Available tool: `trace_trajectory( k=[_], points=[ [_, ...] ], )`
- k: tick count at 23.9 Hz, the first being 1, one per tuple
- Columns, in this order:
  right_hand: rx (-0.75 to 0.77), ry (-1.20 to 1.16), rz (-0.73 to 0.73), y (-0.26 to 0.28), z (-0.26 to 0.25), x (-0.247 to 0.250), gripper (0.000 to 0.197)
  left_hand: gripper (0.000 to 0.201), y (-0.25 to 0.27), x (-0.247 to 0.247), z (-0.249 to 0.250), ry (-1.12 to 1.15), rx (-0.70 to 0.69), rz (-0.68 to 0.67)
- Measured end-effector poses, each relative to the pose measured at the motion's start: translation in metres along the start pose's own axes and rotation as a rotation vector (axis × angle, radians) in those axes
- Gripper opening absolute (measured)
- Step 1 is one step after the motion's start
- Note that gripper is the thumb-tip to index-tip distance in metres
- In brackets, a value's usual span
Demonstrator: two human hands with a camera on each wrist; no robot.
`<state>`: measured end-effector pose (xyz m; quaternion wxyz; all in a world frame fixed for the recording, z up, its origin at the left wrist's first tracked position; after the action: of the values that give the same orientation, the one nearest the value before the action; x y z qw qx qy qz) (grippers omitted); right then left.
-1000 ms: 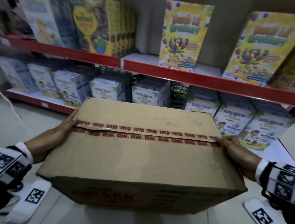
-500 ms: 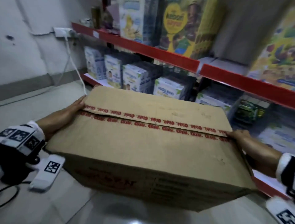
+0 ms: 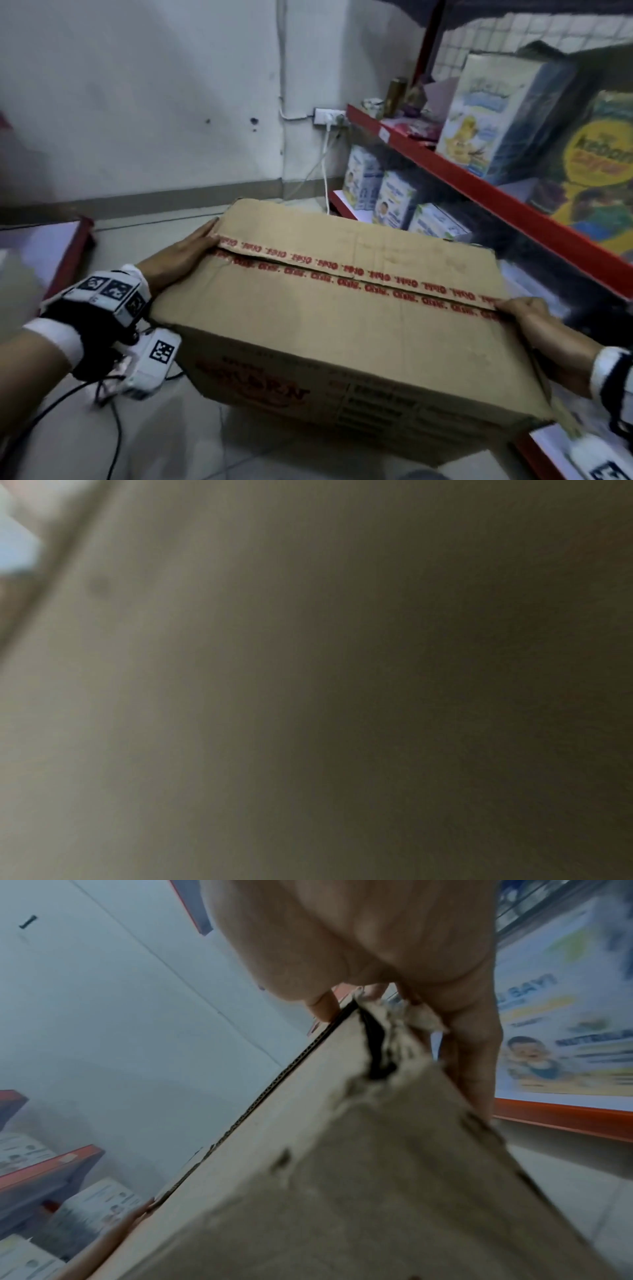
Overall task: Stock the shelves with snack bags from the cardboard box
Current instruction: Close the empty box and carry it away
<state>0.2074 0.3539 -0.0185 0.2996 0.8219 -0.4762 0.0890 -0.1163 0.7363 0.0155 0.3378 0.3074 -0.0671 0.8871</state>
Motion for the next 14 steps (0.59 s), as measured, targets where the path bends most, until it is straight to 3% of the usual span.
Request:
trace_trajectory(
  k=[4,7,11,14],
  points=[
    [0.08,0.03,-0.071,-0.01,-0.065,-0.032,0.043,0.047,0.025,0.068,-0.012,0.011,0.177,0.199],
    [0.146,0.029,-0.121,-0.016,-0.119,-0.06,0.045,0.044,0.045,0.111,-0.001,0.045,0.191,0.347],
    [0.245,0.001,-0.241,-0.037,-0.181,-0.101,0.045,0.048,0.04,0.134,-0.001,0.179,0.272,0.34],
    [0.29,-0.073,-0.316,-0.078,-0.234,-0.135,0.028,0.052,0.002,0.159,-0.002,0.185,0.279,0.387]
  ],
)
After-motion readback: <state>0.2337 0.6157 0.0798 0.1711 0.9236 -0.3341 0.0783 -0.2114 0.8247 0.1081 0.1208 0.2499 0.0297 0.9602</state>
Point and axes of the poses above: each hand's wrist, its own y-axis away from the middle knuckle, its own x-axis out of the back of the hand, z = x × y, the point moved 9 cm from there along -y, towards the middle knuckle, and after that the axes turned 1 degree about z, right-handed, at the moved point
